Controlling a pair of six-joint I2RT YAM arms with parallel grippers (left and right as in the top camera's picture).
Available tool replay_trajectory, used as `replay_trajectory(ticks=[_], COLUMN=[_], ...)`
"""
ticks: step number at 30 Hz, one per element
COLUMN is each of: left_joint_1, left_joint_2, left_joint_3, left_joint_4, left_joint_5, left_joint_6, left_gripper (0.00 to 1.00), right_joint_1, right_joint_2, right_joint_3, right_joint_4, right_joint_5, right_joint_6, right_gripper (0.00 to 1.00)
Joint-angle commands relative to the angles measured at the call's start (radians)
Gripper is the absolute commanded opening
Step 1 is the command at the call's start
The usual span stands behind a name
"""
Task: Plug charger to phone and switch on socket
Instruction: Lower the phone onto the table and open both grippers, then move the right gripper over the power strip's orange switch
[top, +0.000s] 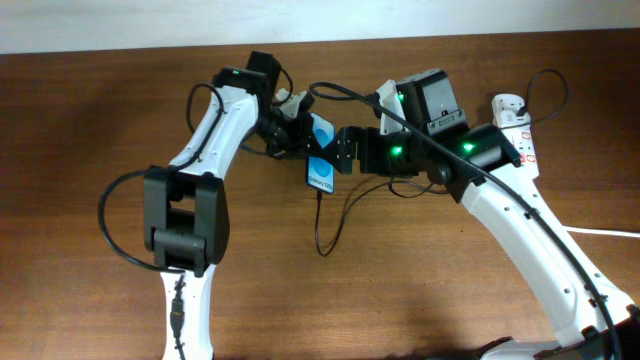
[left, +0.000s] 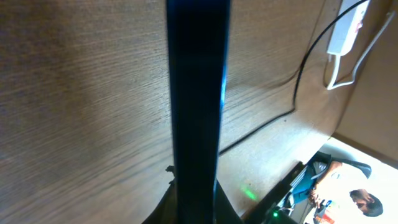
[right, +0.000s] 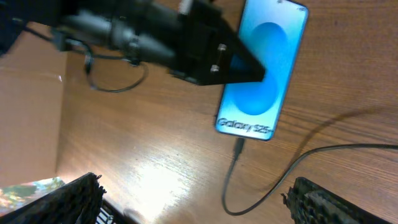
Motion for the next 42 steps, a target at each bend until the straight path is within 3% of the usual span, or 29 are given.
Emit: replay_trajectory(ticks=[1,8,10,13,15,18,19,21,22,27,31,35,42], left_joint_1=[0.002,-0.004,-0.005,-0.005,-0.005,-0.005,-0.005,-0.002,0.010,0.112,0.161,0.161,0.161], left_joint_2=[-0.016,0.054,0.061,0.063,0.064,0.064,0.064,0.064,0.062,-0.081,-0.254,-0.259,-0.259], left_joint_3=[-0.062,-0.106,-0.106,-0.106,-0.106,-0.106,-0.106,-0.105,-0.098,0.138,0.284,0.284,0.284], left_joint_4=[0.098,0.172,0.176,0.176,0.174,0.171,0.163,0.159,0.146,0.119,0.141,0.138,0.138], left_joint_5=[0.045,0.034,0.010,-0.045,-0.081,-0.192,-0.245,-0.332,-0.342,-0.370,-0.522,-0.521,-0.521], left_joint_6=[-0.092,-0.094,-0.094,-0.094,-0.094,-0.094,-0.094,-0.067,-0.048,-0.049,-0.049,-0.049,-0.049], left_gripper=[0.00,0.01,0.13,0.16,0.40,0.56,0.72,0.94,1.00,1.00,0.99,0.99,0.99], right_joint_1=[-0.002,-0.002,-0.002,-0.002,-0.002,-0.003,-0.009,-0.071,-0.122,-0.368,-0.650,-0.816,-0.925], right_joint_2=[0.001,0.001,0.001,0.001,0.001,0.002,0.002,0.002,0.002,0.021,0.258,0.427,0.607], right_joint_3=[0.006,0.006,0.006,0.006,0.006,0.006,0.006,0.007,0.007,0.009,0.308,0.319,0.319], right_joint_4=[-0.011,-0.016,-0.019,-0.019,-0.023,-0.078,-0.114,-0.178,-0.212,-0.315,-0.440,-0.211,-0.037], right_joint_5=[0.012,0.016,0.016,0.021,0.027,0.114,0.143,0.157,0.157,0.154,0.165,0.340,0.326], right_joint_6=[-0.022,-0.029,-0.029,-0.029,-0.029,-0.029,-0.029,-0.065,-0.091,-0.186,-0.250,-0.246,-0.247], right_gripper=[0.99,0.99,0.98,0.98,0.99,0.98,0.98,0.98,0.98,0.99,0.98,0.98,0.98])
